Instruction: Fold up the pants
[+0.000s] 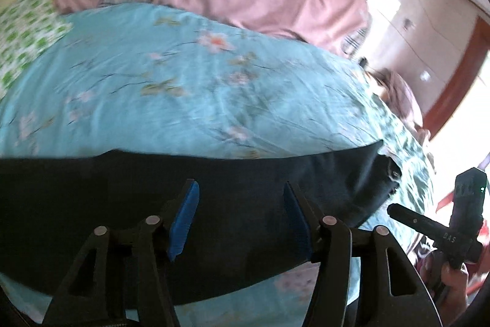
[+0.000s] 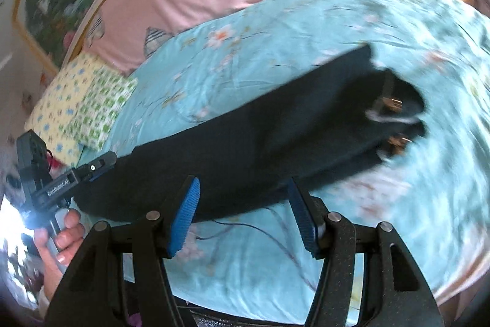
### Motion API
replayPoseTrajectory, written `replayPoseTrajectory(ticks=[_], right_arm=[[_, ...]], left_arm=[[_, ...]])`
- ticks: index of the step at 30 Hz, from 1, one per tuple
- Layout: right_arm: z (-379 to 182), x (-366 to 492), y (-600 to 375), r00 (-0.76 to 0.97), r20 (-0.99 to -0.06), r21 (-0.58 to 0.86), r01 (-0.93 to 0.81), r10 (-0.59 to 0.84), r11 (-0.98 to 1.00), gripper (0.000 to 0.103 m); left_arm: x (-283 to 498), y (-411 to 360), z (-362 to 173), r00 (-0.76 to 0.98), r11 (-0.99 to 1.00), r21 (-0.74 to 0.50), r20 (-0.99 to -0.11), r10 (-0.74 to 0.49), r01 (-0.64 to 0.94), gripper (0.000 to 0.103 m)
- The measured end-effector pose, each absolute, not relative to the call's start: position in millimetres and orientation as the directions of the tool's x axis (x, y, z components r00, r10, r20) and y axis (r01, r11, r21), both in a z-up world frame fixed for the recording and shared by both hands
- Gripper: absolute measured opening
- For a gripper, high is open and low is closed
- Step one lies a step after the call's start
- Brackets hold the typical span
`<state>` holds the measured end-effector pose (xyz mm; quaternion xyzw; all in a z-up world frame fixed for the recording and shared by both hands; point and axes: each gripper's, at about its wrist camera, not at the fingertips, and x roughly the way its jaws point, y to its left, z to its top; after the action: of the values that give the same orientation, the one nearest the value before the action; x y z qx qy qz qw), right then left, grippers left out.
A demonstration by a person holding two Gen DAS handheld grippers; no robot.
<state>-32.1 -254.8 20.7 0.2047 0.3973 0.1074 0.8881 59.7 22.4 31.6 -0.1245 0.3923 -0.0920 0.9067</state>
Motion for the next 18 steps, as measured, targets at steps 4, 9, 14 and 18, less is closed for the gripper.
replayPoseTrajectory(ticks=[4,9,14,18], right_arm=[[15.1,-39.3,-277.7,0.671,-0.671,0.466,0.051,0.315,0.883,0.061],[9.7,-41.5,-303.0,0.691,-0.659,0.515,0.125,0.297,0.848,0.061],[2.2,-35.2,-323.1,0.707,-0.644,0.568,0.184,0.294,0.802,0.061],[-5.3,-26.4,-333.8,0.714,-0.634,0.612,0.228,0.297,0.757,0.061]], left_arm=[[73.9,0.1,38.2,0.659,0.944,-0.299,-0.682,-0.316,0.143,0.067],[92.7,-27.3,45.0,0.633,0.938,-0.26,-0.692,-0.346,0.229,0.07],[114.3,-46.7,46.2,0.583,0.917,-0.267,-0.71,-0.396,0.298,0.071],[129.9,-60.2,46.0,0.552,0.906,-0.253,-0.726,-0.409,0.338,0.072]])
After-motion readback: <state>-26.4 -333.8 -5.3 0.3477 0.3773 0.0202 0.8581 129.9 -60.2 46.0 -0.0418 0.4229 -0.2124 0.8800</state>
